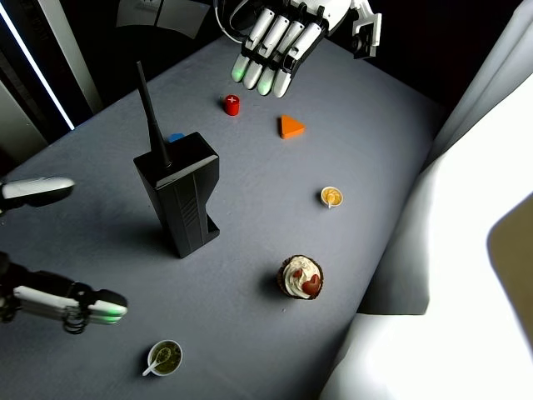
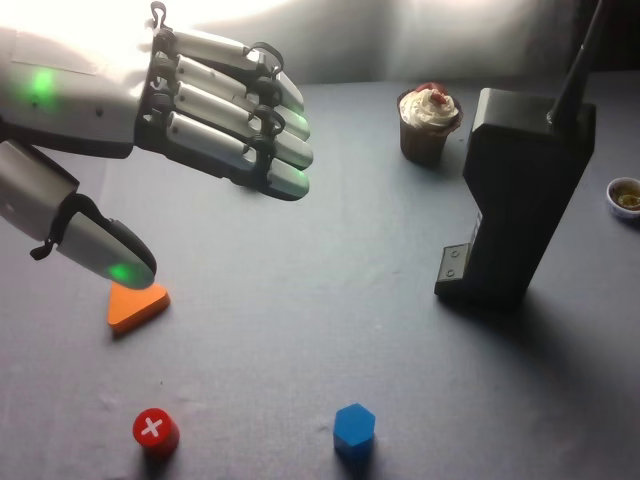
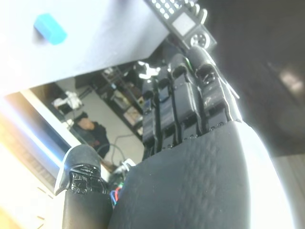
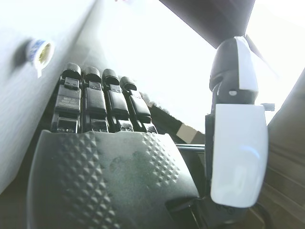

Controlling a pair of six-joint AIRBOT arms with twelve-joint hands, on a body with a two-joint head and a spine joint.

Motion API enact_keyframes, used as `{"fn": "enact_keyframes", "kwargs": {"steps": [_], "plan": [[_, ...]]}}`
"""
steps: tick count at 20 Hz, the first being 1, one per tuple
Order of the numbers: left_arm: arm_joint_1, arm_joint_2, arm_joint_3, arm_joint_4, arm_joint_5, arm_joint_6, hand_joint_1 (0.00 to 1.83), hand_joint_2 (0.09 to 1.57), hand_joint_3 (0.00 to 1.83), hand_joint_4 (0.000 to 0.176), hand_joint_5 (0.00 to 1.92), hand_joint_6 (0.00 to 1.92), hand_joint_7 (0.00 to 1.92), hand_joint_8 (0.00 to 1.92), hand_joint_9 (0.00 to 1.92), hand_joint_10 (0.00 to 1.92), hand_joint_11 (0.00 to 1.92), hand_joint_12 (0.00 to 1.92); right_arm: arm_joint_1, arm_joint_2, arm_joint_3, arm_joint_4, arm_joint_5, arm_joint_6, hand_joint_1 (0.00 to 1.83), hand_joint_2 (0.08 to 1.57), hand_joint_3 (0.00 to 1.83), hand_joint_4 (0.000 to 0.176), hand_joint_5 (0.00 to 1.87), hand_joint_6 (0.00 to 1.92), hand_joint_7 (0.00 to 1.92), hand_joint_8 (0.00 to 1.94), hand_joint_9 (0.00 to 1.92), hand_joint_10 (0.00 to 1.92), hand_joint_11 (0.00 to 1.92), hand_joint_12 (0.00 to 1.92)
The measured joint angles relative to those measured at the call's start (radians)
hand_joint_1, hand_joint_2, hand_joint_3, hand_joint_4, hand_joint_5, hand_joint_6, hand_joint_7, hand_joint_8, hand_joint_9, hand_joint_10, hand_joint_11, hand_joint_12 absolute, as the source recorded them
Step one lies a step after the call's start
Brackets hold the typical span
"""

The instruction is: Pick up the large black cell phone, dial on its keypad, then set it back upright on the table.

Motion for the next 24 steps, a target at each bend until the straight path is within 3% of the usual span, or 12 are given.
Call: {"fn": "enact_keyframes", "kwargs": {"steps": [5,15,24], "plan": [[0.0,0.0,0.0,0.0,-0.004,-0.001,0.0,1.22,0.0,0.0,0.31,0.0,0.28,0.0,0.25,0.0,0.0,0.56,0.084,-0.018,0.0,0.002,-0.038,-0.029,0.88,0.85,0.0,0.0,0.0,0.0,0.0,0.0,0.0,0.0,0.01,0.02],[0.0,0.0,0.0,0.0,-0.007,-0.008,0.0,1.22,0.0,0.0,0.27,0.0,0.26,0.0,0.23,0.0,0.0,0.52,0.169,-0.058,-0.019,0.014,-0.056,-0.037,0.85,0.84,0.0,0.0,0.0,0.0,0.0,0.0,0.0,0.0,0.02,0.01],[0.0,0.001,0.0,0.001,-0.007,-0.011,0.0,1.22,0.0,0.0,0.27,0.0,0.29,0.0,0.26,0.0,0.0,0.57,0.252,-0.087,0.023,0.011,-0.126,-0.038,0.89,0.84,0.0,0.0,0.0,0.0,0.0,0.0,0.0,0.0,0.05,0.04]]}}
